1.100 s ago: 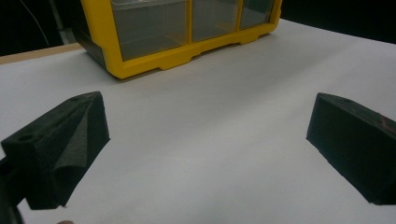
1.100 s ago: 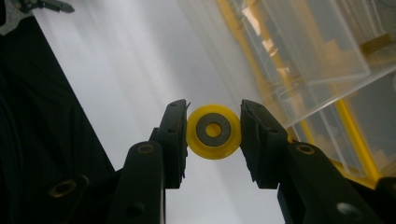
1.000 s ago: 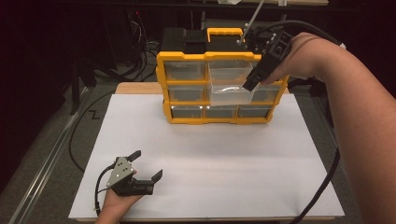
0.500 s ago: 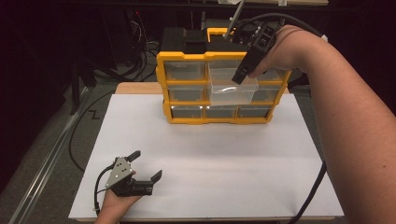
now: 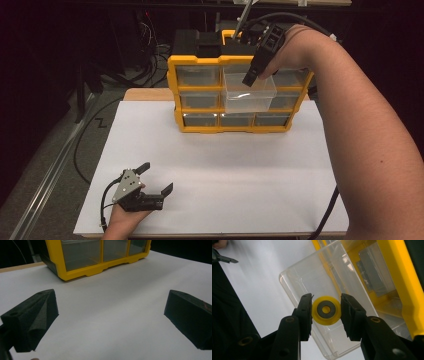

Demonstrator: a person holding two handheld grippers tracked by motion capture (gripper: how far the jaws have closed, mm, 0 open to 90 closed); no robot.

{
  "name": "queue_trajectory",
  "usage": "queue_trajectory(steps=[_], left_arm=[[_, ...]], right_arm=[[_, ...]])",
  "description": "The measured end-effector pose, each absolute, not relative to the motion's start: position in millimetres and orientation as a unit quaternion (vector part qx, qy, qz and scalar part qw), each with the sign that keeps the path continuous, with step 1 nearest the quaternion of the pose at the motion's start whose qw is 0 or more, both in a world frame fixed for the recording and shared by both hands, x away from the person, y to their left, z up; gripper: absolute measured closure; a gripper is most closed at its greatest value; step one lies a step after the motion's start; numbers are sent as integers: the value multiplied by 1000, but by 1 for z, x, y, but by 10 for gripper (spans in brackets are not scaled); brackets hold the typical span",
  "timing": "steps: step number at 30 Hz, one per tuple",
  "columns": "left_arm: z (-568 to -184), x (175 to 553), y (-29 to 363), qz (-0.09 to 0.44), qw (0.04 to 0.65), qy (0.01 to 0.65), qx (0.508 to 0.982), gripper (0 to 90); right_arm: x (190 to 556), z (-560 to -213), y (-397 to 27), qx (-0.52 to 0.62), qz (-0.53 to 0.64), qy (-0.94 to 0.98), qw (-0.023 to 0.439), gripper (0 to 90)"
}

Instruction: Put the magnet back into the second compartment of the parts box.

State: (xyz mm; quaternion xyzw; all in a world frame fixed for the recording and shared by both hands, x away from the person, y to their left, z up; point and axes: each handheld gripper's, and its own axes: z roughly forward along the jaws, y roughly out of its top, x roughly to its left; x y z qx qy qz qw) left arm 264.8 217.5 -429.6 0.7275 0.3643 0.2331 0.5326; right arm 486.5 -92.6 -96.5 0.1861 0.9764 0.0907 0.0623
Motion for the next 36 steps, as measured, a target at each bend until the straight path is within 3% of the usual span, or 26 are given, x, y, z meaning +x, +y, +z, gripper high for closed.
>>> queue_trajectory(steps=[19, 36], left_arm=[[-430, 266, 216, 230, 536, 360, 728, 3], [-431, 267, 212, 221, 536, 349, 737, 3]], right_arm=[[502, -122, -84, 188, 72, 978, 58, 646], [504, -118, -84, 197, 75, 975, 68, 635]])
